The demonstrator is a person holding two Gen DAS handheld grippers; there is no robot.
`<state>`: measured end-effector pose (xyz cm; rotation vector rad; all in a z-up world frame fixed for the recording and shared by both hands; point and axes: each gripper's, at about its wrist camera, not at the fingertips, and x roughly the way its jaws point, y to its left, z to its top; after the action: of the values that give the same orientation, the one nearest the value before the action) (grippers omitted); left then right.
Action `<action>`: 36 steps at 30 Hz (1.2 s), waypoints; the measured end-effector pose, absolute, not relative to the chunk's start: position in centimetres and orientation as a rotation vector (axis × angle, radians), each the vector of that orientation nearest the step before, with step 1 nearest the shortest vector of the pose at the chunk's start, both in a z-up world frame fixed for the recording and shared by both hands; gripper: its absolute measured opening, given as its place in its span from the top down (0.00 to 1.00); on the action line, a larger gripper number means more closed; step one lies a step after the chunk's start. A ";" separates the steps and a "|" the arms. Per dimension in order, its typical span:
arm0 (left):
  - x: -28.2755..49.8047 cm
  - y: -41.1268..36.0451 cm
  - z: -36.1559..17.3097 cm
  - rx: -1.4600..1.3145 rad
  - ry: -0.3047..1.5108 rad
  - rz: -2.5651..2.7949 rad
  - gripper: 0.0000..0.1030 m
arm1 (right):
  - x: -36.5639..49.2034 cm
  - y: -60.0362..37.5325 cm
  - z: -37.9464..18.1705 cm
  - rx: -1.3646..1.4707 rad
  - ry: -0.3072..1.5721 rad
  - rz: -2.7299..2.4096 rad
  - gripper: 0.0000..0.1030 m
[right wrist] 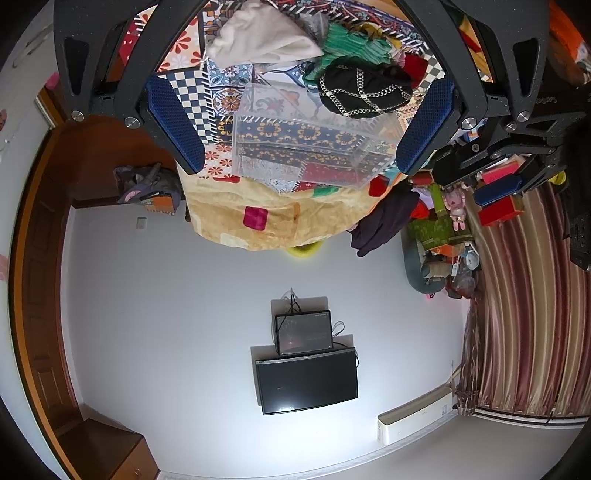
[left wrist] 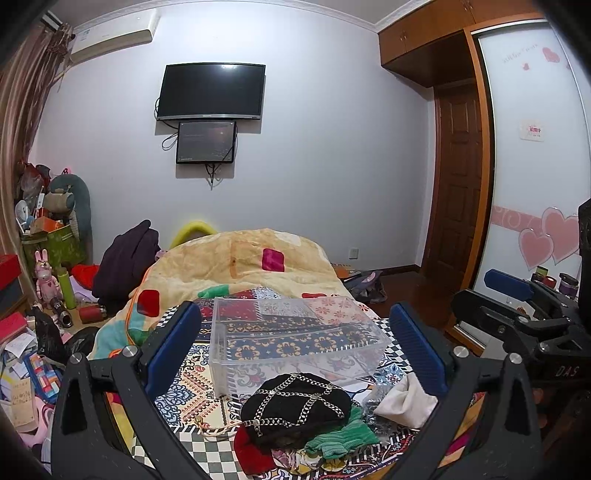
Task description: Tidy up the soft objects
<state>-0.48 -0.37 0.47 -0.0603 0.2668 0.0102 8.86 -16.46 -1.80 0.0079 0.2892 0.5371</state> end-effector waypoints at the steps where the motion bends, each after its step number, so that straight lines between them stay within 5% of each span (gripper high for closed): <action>1: -0.5 -0.4 0.4 -0.060 0.267 0.010 0.00 | 8.9 -16.5 -1.8 0.008 0.290 0.537 0.00; 36: -0.9 -0.5 0.9 -0.050 0.253 0.011 0.00 | 8.7 -16.3 -1.7 0.009 0.282 0.543 0.00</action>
<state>-0.92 -0.51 0.88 -0.0502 0.2526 0.0105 8.73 -16.33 -1.75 0.0093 0.2817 0.5434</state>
